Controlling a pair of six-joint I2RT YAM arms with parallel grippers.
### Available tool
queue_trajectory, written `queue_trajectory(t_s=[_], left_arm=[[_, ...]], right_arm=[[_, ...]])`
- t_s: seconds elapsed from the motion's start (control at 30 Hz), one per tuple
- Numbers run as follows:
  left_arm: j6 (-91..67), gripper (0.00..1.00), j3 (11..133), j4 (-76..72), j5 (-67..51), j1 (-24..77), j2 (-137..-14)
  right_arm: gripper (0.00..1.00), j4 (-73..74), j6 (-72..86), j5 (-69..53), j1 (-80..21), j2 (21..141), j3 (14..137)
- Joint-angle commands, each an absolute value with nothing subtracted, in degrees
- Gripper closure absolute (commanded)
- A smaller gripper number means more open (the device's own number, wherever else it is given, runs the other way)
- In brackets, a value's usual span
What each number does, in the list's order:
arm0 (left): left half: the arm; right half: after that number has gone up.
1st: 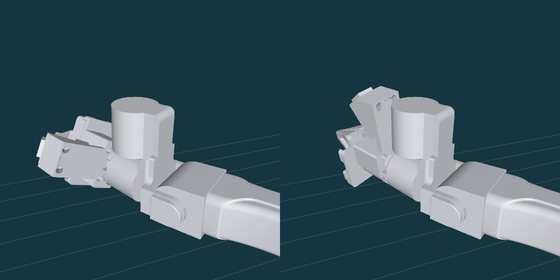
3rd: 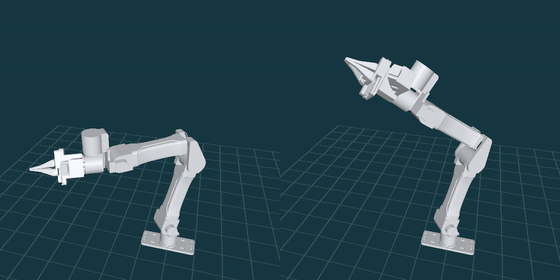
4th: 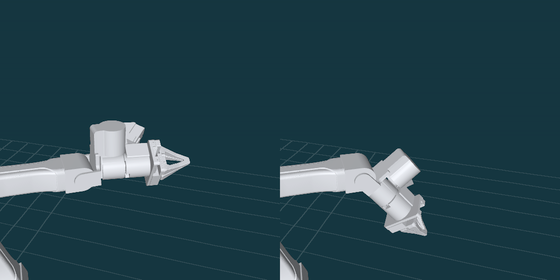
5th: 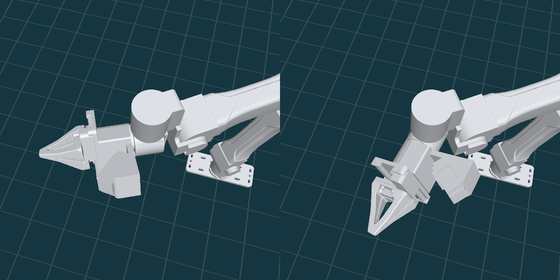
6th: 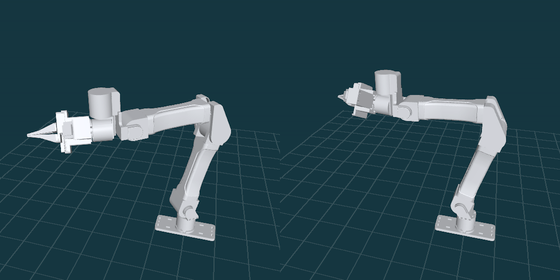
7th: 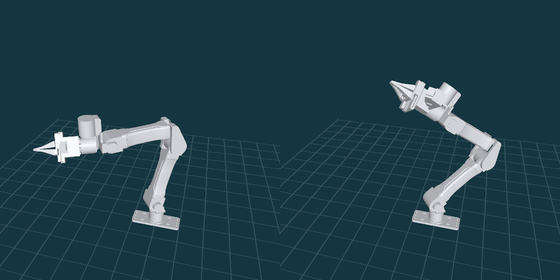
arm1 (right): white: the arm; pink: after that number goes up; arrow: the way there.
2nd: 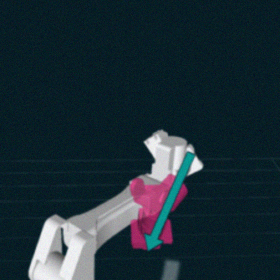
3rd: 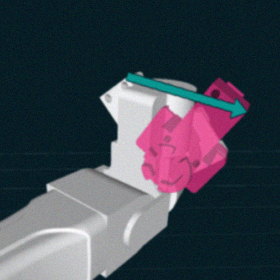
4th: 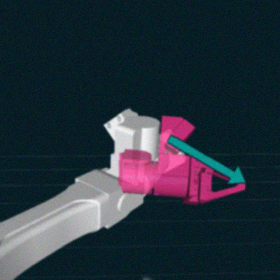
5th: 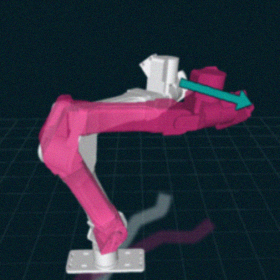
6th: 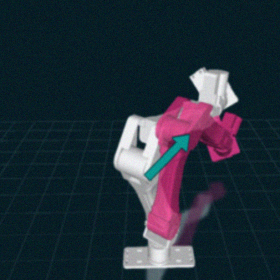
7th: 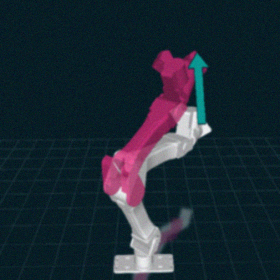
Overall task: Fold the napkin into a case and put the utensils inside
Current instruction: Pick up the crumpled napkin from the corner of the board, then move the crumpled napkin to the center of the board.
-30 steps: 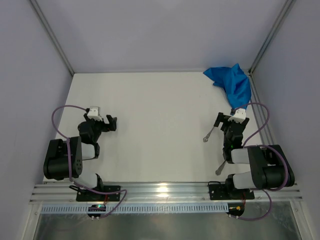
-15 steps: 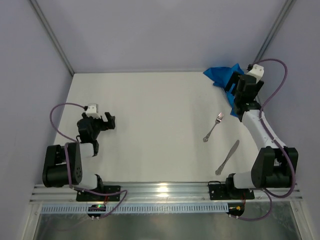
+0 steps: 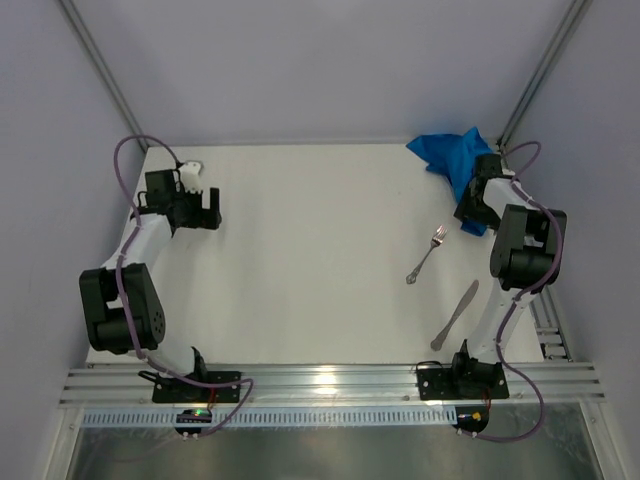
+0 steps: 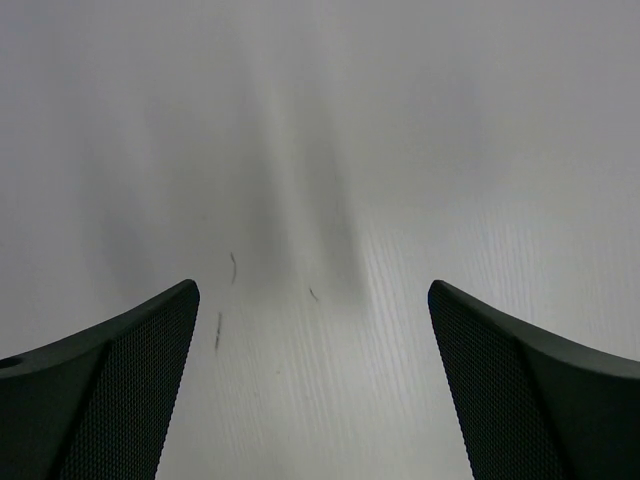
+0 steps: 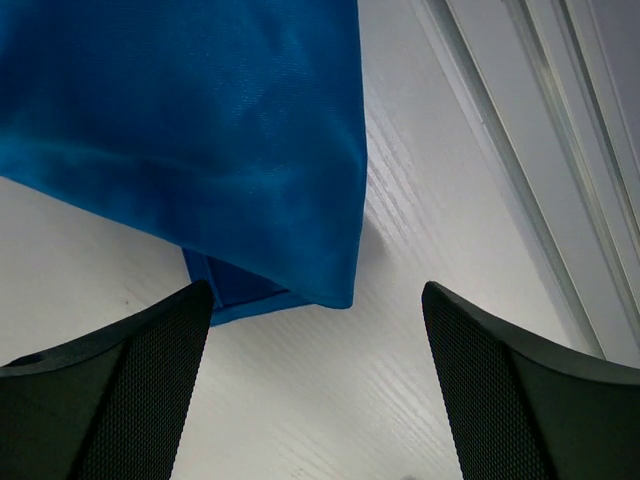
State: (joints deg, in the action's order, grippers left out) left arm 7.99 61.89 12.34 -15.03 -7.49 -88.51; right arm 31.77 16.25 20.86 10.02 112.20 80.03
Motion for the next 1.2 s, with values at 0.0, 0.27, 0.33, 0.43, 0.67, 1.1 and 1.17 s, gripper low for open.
queue_trajectory(t_s=[0.0, 0.27, 0.33, 0.43, 0.67, 1.1, 1.17], left_arm=[[10.11, 0.02, 65.12, 28.29, -16.52, -7.21, -88.86], [8.97, 0.05, 69.61, 38.31, -17.32, -7.21, -88.42], [8.27, 0.05, 70.49, 39.89, -17.05, -7.21, -87.37], [8.35, 0.05, 71.63, 42.18, -18.45, -7.29, -85.08], [10.28, 0.05, 75.76, 48.42, -22.14, -7.29, -80.69], [10.37, 0.05, 83.92, 55.90, -29.09, -12.47, -78.93], [10.11, 0.05, 85.25, 55.64, -29.00, -15.20, -78.58]], right_arm=[[0.11, 36.47, 15.21, 20.92, 10.02, 115.73, 86.03], [0.65, 35.86, 14.07, 13.46, 12.48, 119.27, 87.45], [0.82, 35.33, 12.84, 12.92, 12.57, 119.35, 87.36], [0.96, 35.33, 11.25, 11.08, 12.57, 118.13, 87.71], [0.96, 36.21, 10.11, 6.86, 8.71, 109.53, 94.47], [0.96, 36.32, 13.09, -10.88, -29.16, 110.31, 130.43], [0.96, 30.69, 15.11, -16.66, -33.46, 108.46, 130.25]])
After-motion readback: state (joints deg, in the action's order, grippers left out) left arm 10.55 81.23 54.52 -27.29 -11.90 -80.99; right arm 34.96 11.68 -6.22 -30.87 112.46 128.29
